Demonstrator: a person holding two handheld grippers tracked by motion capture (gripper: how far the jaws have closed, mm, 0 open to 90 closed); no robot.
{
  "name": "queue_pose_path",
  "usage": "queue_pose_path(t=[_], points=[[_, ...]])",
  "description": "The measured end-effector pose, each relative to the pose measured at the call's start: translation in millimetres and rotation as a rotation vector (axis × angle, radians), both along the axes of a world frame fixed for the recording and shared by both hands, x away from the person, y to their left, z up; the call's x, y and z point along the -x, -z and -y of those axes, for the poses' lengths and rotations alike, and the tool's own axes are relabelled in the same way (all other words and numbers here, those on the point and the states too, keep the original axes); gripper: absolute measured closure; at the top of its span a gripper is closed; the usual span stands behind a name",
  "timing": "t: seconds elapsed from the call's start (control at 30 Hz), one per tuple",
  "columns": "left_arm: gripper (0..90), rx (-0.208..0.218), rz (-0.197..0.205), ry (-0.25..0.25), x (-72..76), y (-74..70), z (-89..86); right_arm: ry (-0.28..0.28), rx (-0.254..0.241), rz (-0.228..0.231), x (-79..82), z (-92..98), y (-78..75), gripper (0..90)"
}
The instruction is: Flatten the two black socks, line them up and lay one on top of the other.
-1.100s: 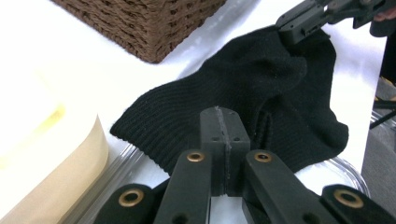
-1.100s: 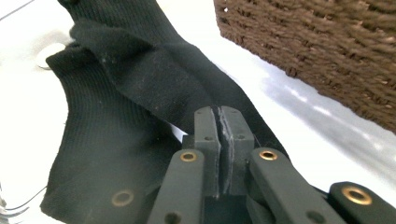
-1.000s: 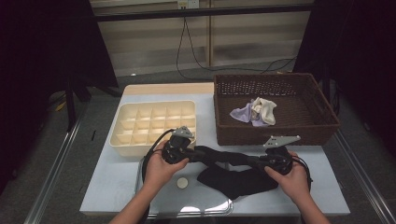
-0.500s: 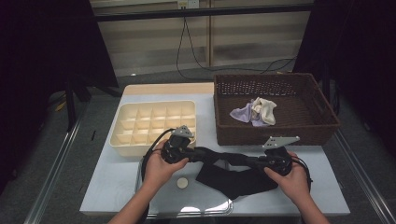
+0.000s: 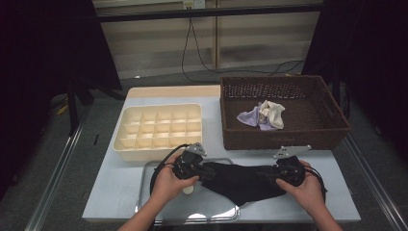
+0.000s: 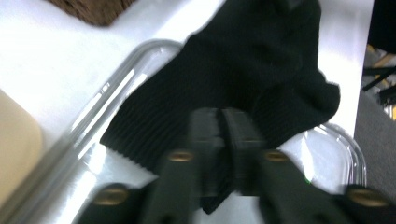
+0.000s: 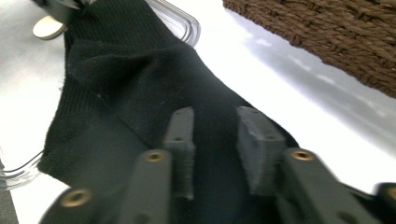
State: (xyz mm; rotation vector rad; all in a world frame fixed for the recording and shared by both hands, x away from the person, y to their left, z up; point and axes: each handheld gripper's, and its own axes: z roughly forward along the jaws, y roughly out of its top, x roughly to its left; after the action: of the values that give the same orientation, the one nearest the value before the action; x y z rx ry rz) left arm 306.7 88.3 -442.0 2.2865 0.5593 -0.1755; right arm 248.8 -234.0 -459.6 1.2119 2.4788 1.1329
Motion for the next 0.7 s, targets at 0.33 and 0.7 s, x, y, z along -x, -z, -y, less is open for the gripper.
queue_pose_path(t=[0.33, 0.7], points=[[45.6, 0.040, -0.008, -0.075, -5.8, 0.8, -10.8, 0.061, -0.009, 0.000, -1.6, 6.8, -5.9, 35.5], [46.8, -0.061, 0.010, -0.067, -5.8, 16.9, -6.6, 0.094, 0.063, -0.030, -4.0, 15.3, 6.3, 45.1]])
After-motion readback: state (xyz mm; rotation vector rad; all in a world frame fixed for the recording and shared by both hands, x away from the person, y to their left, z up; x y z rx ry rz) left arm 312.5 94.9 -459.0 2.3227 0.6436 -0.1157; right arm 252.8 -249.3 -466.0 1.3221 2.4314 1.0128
